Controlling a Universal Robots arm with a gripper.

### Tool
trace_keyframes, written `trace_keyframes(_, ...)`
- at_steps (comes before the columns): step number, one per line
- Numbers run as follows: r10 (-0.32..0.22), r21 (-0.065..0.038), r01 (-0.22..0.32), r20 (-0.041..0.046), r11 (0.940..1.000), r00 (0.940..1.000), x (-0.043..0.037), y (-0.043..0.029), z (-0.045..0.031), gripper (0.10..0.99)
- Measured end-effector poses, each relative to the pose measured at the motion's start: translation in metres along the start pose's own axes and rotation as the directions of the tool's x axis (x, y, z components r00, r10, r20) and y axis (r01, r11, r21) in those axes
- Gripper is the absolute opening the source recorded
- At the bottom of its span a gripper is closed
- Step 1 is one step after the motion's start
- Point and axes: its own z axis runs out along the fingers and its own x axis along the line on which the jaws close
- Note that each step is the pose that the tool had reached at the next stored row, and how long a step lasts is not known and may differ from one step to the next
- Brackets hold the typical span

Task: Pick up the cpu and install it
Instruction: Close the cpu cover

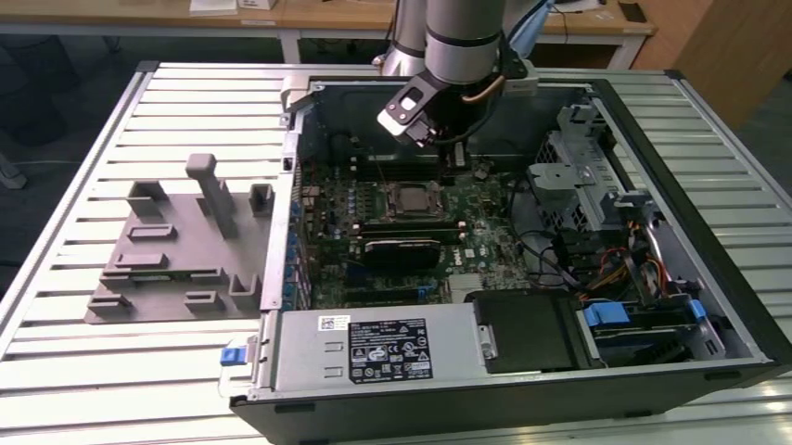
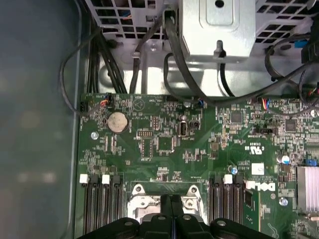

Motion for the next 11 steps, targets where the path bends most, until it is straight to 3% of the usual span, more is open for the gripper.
trace_keyframes(11,0.000,0.000,0.000,0.0000,1.0000,1.0000,0.0001,-0.0103,-0.0005,0.106)
